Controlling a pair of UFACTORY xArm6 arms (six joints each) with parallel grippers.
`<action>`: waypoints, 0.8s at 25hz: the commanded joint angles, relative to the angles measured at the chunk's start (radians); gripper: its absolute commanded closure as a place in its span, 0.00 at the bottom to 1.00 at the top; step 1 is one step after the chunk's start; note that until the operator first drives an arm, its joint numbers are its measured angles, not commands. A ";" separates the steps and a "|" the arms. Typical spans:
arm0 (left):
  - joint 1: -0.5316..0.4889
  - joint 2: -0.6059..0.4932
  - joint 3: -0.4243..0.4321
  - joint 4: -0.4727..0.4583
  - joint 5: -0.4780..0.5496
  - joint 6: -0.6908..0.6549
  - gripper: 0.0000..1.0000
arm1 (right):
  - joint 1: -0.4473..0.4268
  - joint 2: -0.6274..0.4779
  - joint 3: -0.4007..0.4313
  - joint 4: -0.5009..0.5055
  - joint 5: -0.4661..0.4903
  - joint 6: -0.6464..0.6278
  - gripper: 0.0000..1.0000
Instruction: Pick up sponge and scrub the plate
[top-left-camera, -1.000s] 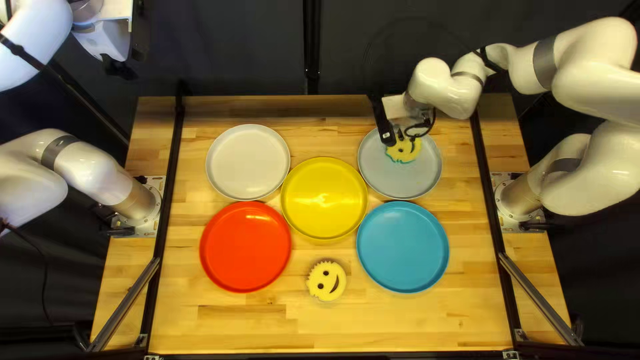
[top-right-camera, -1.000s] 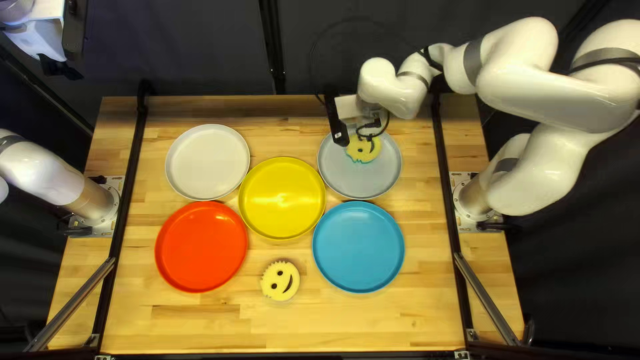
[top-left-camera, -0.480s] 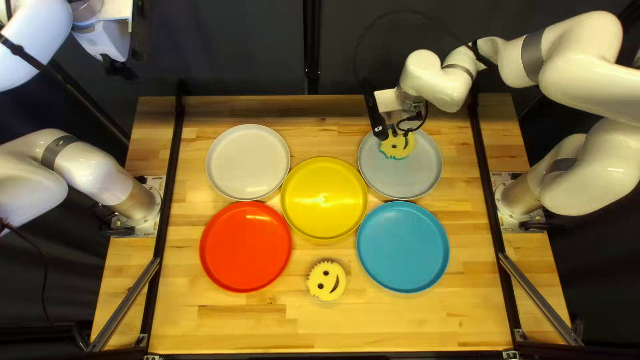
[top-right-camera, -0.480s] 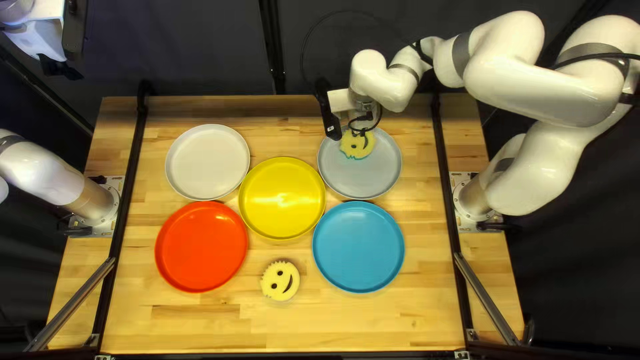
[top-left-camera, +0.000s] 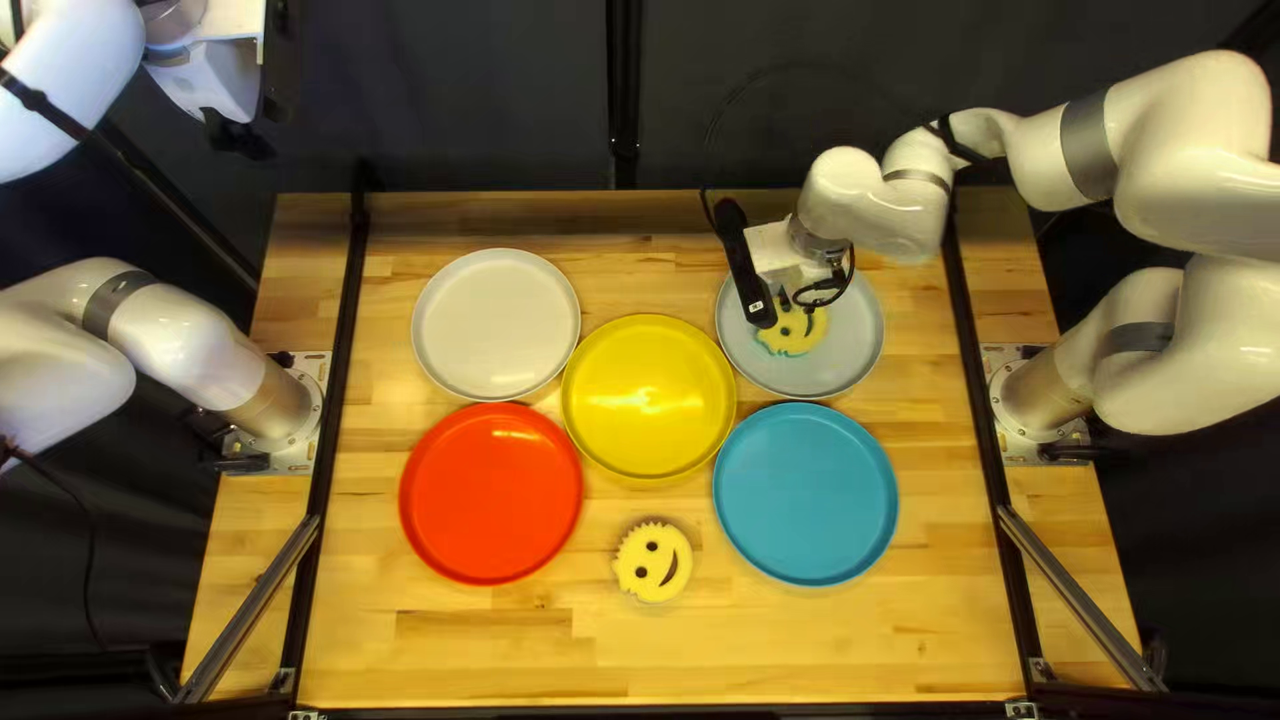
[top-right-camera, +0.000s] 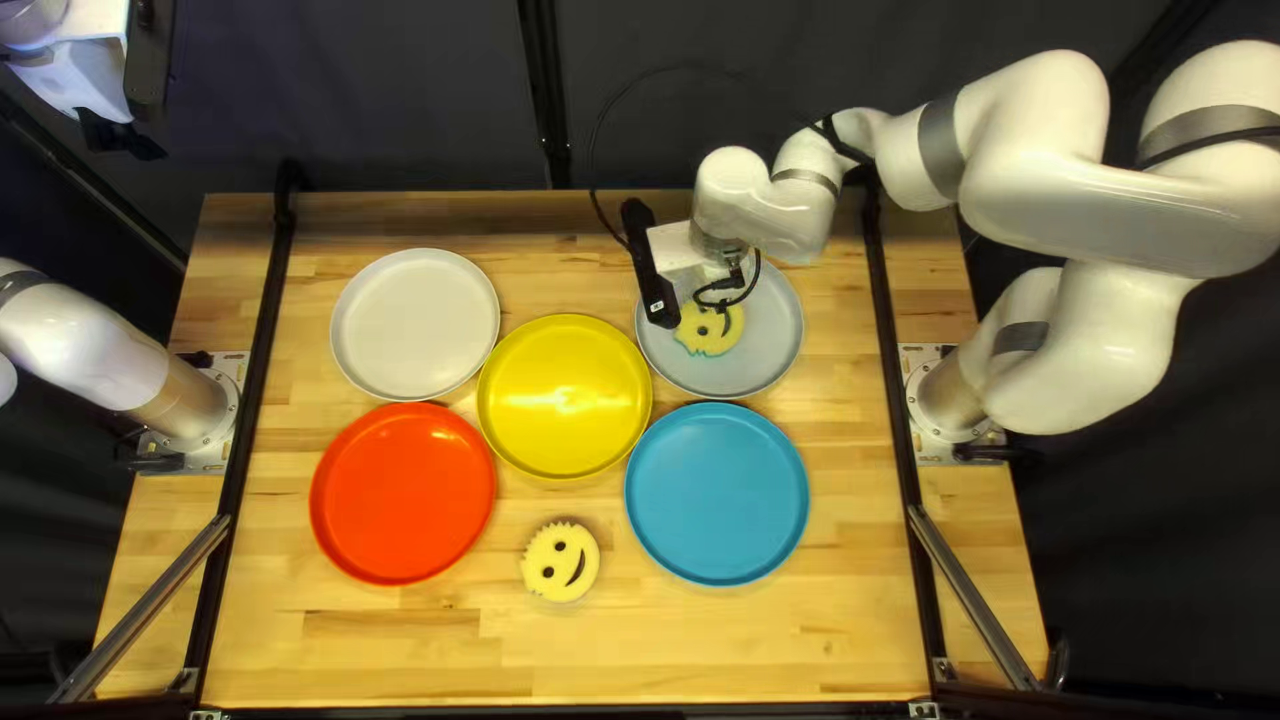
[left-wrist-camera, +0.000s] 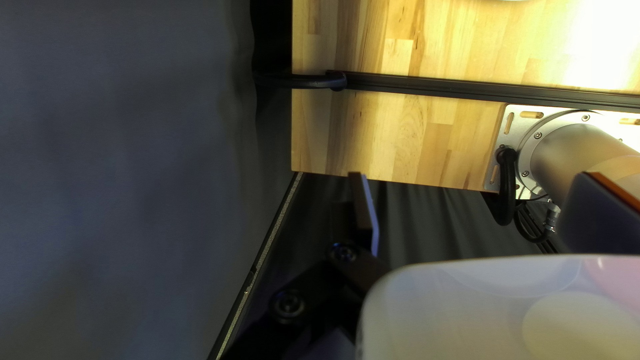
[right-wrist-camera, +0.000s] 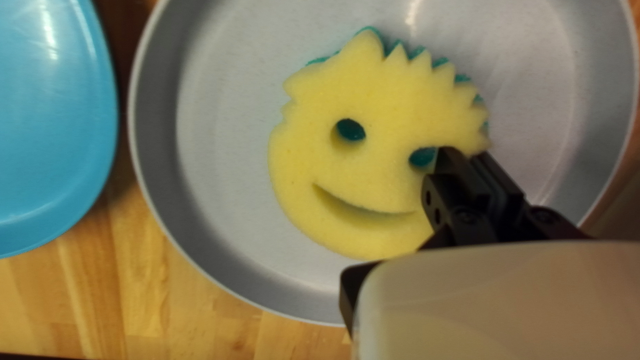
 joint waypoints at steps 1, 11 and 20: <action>0.000 0.000 0.000 0.000 0.000 0.000 0.00 | 0.015 -0.031 -0.022 0.042 0.067 -0.006 1.00; 0.000 0.000 0.000 0.000 0.000 0.000 0.00 | 0.211 -0.075 0.012 0.092 0.062 0.141 1.00; 0.000 0.000 0.000 0.000 0.000 0.000 0.00 | 0.262 -0.106 0.062 0.074 -0.007 0.178 1.00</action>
